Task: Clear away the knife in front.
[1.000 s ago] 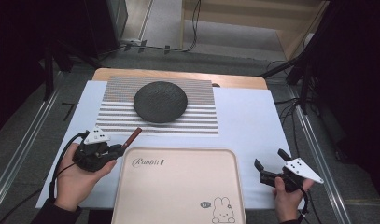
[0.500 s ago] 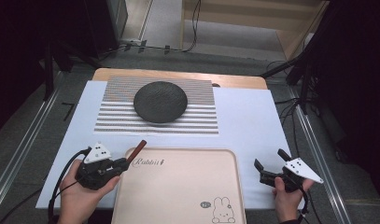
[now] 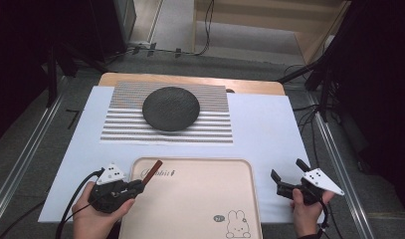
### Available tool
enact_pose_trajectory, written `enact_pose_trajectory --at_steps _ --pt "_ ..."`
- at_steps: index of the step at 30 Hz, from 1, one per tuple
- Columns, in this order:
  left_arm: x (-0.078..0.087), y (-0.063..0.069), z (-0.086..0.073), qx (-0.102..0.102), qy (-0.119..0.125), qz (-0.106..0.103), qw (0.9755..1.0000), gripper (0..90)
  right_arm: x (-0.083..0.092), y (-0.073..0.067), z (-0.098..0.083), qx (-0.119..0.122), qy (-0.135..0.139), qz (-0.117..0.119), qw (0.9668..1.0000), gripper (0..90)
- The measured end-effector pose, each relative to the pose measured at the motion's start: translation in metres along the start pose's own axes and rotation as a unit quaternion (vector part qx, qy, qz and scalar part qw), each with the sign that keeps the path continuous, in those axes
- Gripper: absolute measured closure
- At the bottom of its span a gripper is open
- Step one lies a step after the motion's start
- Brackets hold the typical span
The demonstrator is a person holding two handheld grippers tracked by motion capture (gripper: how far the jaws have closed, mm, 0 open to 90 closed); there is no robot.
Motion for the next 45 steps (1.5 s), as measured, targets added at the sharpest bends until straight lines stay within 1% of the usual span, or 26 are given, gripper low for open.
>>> enact_pose_trajectory --at_steps 2,5,7,9,13,16,18,19,21,24,26,28,29,30,32,34,35,36,37,38,39,40,41,42,45 --pt "-0.003 0.002 -0.002 0.005 -0.002 -0.002 1.0 77.3 0.0 0.0 0.0 0.0 0.0 0.0 1.0 0.0" --pt "-0.006 0.004 -0.004 0.006 -0.004 -0.004 1.0 77.3 0.0 0.0 0.0 -0.001 0.001 0.001 1.0 0.0" --pt "-0.01 0.006 -0.005 0.007 -0.006 -0.001 1.0 77.3 0.0 0.0 0.0 -0.001 0.0 0.001 1.0 0.0" --pt "-0.013 0.007 -0.006 0.012 -0.005 -0.005 0.9999 77.3 0.0 0.0 0.0 0.0 0.001 0.001 1.0 0.0" --pt "-0.024 0.013 -0.01 0.016 -0.01 -0.014 0.9997 77.3 0.0 0.0 0.0 -0.001 0.0 0.002 1.0 0.0" --pt "-0.033 0.014 -0.013 0.017 -0.017 -0.015 0.9996 77.2 0.0 0.0 0.0 -0.001 -0.001 0.002 1.0 0.0" --pt "-0.037 0.014 -0.015 0.019 -0.023 -0.01 0.9995 77.2 0.0 0.0 0.0 -0.001 -0.001 0.002 1.0 0.0" --pt "-0.039 0.013 -0.016 0.021 -0.021 -0.007 0.9995 77.2 0.0 0.0 0.0 -0.001 0.0 0.002 1.0 0.0" --pt "-0.041 0.011 -0.018 0.021 -0.026 0.002 0.9994 77.1 0.0 0.0 0.0 -0.001 0.0 0.002 1.0 0.0" --pt "-0.043 0.007 -0.02 0.032 -0.023 0.009 0.9992 77.1 0.0 0.0 0.0 -0.001 -0.001 0.002 1.0 0.0" --pt "-0.044 0.005 -0.021 0.037 -0.017 0.022 0.9989 76.9 0.0 0.0 0.0 -0.001 -0.001 0.002 1.0 0.0" --pt "-0.046 0.003 -0.023 0.039 -0.022 0.029 0.9986 76.9 -0.001 0.0 0.0 -0.001 -0.001 0.002 1.0 0.0" --pt "-0.048 0.002 -0.024 0.043 -0.025 0.029 0.9983 76.7 0.0 0.0 0.0 -0.002 0.0 0.002 1.0 0.0" --pt "-0.047 0.002 -0.024 0.044 -0.023 0.024 0.9985 75.9 -0.001 0.0 0.0 -0.002 -0.001 0.002 1.0 0.0" --pt "-0.046 0.0 -0.022 0.051 -0.012 0.022 0.9984 64.1 0.0 0.0 0.0 -0.002 -0.001 0.002 1.0 0.0" --pt "-0.041 0.0 -0.019 0.05 0.0 0.018 0.9986 62.5 0.0 0.0 0.0 -0.002 -0.001 0.002 1.0 0.0" --pt "-0.037 0.0 -0.017 0.047 0.008 0.022 0.9986 61.5 0.0 0.0 0.0 -0.001 0.0 0.003 1.0 0.0" --pt "-0.034 -0.001 -0.014 0.044 0.016 0.018 0.9987 63.4 -0.001 0.001 0.0 -0.001 0.0 0.002 1.0 0.0" --pt "-0.03 -0.001 -0.012 0.042 0.024 0.018 0.9987 63.4 -0.001 0.001 0.0 -0.001 0.0 0.002 1.0 0.0" --pt "-0.025 0.0 -0.009 0.03 0.034 0.005 0.999 76.3 0.0 0.0 0.0 -0.002 -0.001 0.002 1.0 0.0" --pt "-0.025 0.0 -0.009 0.03 0.034 0.005 0.999 83.0 0.0 0.0 0.0 -0.002 -0.001 0.002 1.0 0.0" --pt "-0.024 0.001 -0.009 0.023 0.035 -0.003 0.9991 83.0 -0.001 0.0 0.0 -0.001 -0.001 0.002 1.0 0.0" --pt "-0.024 0.003 -0.008 0.016 0.037 -0.012 0.9991 89.8 -0.001 0.0 0.0 -0.001 -0.001 0.002 1.0 0.0" --pt "-0.025 0.005 -0.008 0.01 0.035 -0.016 0.9992 89.9 -0.001 0.0 0.0 -0.002 -0.002 0.002 1.0 0.0" --pt "-0.033 0.011 -0.009 -0.01 0.016 -0.027 0.9995 90.0 -0.001 0.0 0.0 -0.001 -0.002 0.002 1.0 0.0"
Point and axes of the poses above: each handheld gripper's, and its own axes: x roughly backward along the jaws, z roughly out of its top, y roughly to its right, the point moved 6 cm from there along -x, roughly forward along the jaws, and after that the axes turned 8 degrees about -z, right-handed, at the moved point
